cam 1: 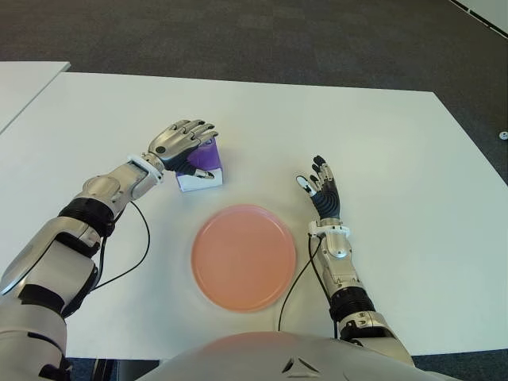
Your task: Put the tissue paper into the plate.
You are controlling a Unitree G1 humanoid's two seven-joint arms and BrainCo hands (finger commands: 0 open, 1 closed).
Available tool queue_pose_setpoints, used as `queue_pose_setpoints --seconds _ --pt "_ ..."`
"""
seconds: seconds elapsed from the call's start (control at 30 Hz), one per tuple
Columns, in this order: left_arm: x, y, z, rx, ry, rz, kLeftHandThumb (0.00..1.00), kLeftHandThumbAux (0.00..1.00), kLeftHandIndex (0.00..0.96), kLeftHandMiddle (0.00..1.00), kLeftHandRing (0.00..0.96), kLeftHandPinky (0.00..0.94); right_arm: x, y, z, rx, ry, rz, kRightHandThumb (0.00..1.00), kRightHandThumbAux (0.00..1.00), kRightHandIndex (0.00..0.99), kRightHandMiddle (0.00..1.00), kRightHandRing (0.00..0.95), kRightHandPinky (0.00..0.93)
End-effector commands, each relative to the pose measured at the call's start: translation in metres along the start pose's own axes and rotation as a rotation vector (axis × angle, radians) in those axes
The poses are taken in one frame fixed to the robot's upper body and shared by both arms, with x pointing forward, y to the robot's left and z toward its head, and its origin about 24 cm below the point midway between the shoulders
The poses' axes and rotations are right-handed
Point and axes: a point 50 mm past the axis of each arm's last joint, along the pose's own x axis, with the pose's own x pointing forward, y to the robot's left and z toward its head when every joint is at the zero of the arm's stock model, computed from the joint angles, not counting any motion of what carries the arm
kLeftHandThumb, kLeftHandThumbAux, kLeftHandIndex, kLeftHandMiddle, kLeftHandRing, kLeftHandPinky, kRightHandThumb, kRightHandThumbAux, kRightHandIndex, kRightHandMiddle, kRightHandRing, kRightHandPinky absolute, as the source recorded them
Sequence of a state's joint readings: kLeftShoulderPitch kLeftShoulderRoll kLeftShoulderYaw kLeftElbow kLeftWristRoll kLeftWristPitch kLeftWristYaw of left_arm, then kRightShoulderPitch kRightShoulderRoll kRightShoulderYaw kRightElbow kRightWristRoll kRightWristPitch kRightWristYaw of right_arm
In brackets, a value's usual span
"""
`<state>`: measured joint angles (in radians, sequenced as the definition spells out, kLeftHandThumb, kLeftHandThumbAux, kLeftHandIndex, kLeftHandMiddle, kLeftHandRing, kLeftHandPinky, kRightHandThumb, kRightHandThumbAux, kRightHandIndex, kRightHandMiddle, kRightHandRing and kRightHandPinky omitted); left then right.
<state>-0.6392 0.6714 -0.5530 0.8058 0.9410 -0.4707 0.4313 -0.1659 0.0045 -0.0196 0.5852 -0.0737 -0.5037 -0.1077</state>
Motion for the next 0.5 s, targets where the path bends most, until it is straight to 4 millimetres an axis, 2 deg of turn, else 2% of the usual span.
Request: queue_pose_setpoints --seconds 0.03,0.5 --pt "-0.0074 -0.0054 -0.0002 -0.018 0.009 -0.046 0.045 0.289 0.0 0.0 0.0 0.0 -0.0158 -0.002 -0.0207 -0.002 0.11 -0.004 0.012 0.549 0.0 0.0 0.0 0.0" --pt "-0.0144 -0.0036 0.0027 -0.036 -0.012 -0.076 0.047 0.306 0.0 0.0 0.0 0.0 -0.0168 -0.0027 -0.0203 -0.002 0.108 -0.004 0.012 0.549 0.0 0.0 0.0 0.0"
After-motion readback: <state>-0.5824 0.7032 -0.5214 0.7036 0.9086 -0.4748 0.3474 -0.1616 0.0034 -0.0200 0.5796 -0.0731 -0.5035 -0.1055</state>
